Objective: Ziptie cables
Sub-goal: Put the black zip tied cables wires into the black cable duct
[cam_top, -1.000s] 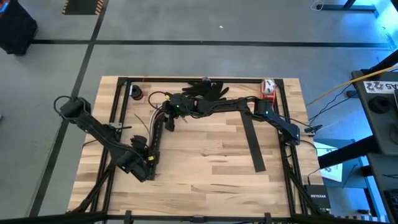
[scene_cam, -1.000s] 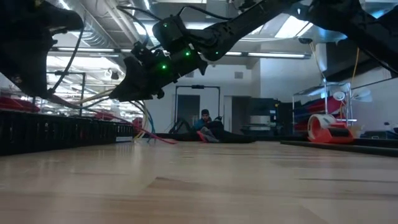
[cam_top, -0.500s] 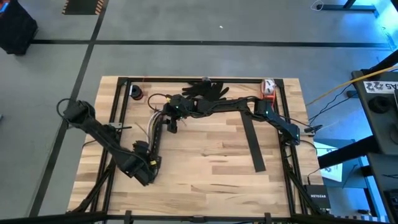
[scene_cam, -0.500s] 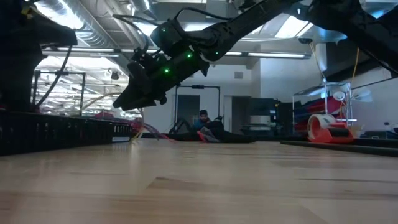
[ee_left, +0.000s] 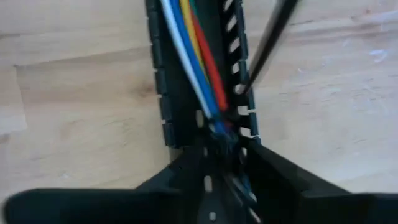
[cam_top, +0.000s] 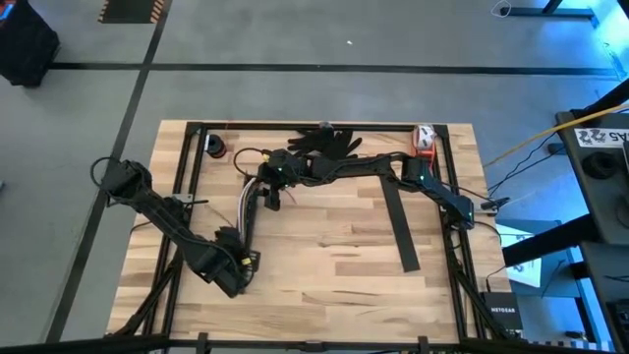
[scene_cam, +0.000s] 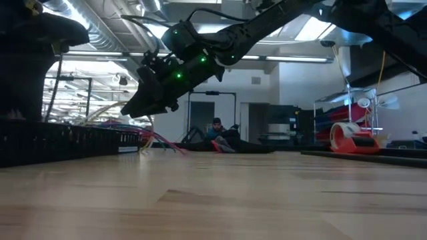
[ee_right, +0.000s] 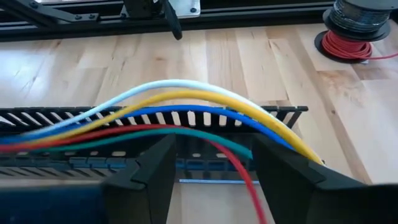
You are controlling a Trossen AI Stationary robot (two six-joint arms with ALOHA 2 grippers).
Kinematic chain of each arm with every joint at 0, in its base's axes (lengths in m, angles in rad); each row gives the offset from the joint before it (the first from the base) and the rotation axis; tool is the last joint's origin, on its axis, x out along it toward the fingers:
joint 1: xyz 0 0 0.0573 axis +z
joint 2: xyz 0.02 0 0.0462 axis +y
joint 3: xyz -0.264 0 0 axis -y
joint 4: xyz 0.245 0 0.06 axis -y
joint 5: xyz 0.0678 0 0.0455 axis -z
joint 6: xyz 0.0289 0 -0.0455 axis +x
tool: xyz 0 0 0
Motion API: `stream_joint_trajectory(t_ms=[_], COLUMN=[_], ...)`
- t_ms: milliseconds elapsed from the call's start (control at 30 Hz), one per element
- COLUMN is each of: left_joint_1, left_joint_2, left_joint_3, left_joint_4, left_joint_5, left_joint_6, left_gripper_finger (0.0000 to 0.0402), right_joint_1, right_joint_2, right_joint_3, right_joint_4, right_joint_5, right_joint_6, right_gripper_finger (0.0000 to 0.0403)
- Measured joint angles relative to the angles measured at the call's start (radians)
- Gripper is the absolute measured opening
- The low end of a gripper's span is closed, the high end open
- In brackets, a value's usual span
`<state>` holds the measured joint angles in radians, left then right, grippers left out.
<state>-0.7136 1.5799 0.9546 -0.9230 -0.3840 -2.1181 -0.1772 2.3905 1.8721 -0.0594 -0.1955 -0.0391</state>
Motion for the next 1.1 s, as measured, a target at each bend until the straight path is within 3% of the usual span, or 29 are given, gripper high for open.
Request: stream_joint_trajectory(t_ms=[133, 267, 433, 700, 900, 1100], left_joint_1=[-0.001, -0.007, -0.020, -0.017, -0.012, -0.002], left_joint_2=[-0.028, -0.104, -0.151, -0.079, -0.028, -0.003], left_joint_3=[0.000, 0.024, 0.035, -0.009, -0.071, -0.099], left_joint_4=[0.017, 0.017, -0.007, 0.028, 0.044, 0.047], left_joint_5=[0.020, 0.057, 0.024, -0.022, -0.018, -0.021], left_joint_6=[0.059, 0.137, 0.156, 0.131, 0.145, 0.380], left_gripper_finger=[0.0184, 0.0210, 0.0217, 0.0202, 0.0169, 0.0066], right_joint_1=[0.000, -0.002, -0.006, -0.007, 0.010, 0.062], right_joint_2=[0.000, -0.027, -0.116, -0.248, -0.269, -0.274], right_joint_3=[0.000, -0.002, -0.001, 0.000, -0.003, -0.002], right_joint_4=[-0.003, -0.032, -0.108, -0.426, -0.626, -0.774], right_joint_5=[-0.001, -0.007, -0.001, -0.007, -0.010, 0.012], right_joint_6=[0.000, -0.034, -0.120, -0.176, -0.166, -0.142], right_gripper_finger=[0.0202, 0.0202, 0.0202, 0.0202, 0.0202, 0.0202])
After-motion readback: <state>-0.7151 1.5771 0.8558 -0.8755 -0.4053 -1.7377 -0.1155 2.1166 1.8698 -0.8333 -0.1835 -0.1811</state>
